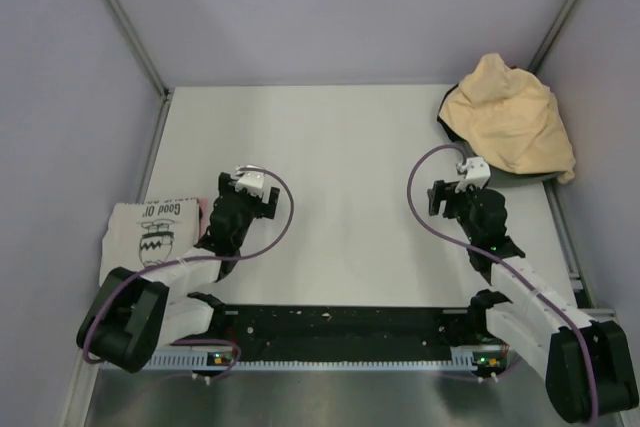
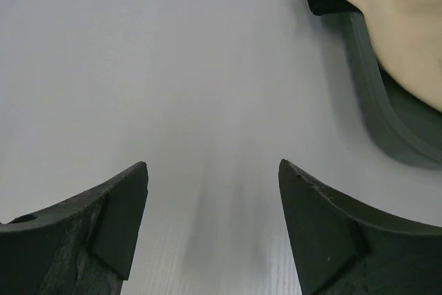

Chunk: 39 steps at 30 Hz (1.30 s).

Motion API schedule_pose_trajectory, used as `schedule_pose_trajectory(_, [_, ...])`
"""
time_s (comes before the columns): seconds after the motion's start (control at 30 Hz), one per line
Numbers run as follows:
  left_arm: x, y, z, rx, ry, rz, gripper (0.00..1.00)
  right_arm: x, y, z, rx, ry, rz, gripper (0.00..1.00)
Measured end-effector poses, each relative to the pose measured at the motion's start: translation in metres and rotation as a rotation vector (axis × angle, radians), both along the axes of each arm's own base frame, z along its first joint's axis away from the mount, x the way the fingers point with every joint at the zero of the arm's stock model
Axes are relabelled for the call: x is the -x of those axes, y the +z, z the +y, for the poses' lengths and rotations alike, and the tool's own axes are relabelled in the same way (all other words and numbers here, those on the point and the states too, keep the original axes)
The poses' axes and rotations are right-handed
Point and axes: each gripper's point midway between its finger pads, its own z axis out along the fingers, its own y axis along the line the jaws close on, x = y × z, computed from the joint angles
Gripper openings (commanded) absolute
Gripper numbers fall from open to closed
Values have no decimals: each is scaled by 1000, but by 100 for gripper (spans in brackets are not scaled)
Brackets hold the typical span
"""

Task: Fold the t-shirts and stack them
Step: Grab crumpled tshirt from bin with the right arm

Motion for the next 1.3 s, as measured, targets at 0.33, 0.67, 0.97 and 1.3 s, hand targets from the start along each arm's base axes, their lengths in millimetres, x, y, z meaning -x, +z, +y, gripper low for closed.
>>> schedule_pose_trajectory(0.33, [-3,2,-14,-61,-123,33,99,-2,18,-3,-93,-67,-28,99])
schedule_pose_trajectory(0.67, [-49,131,-71,-205,-427,74,99,-91,158,-28,-119,-220,-89,93])
schedule_pose_trajectory(0.97, [-33,84,-47,-324,-389,322,99,-196,124,-153,-86,-566,138,83])
schedule_pose_trajectory(1.3, [-31,41,-31,-402,-355,499,99,-270,77,-181,-36,-563,247,35])
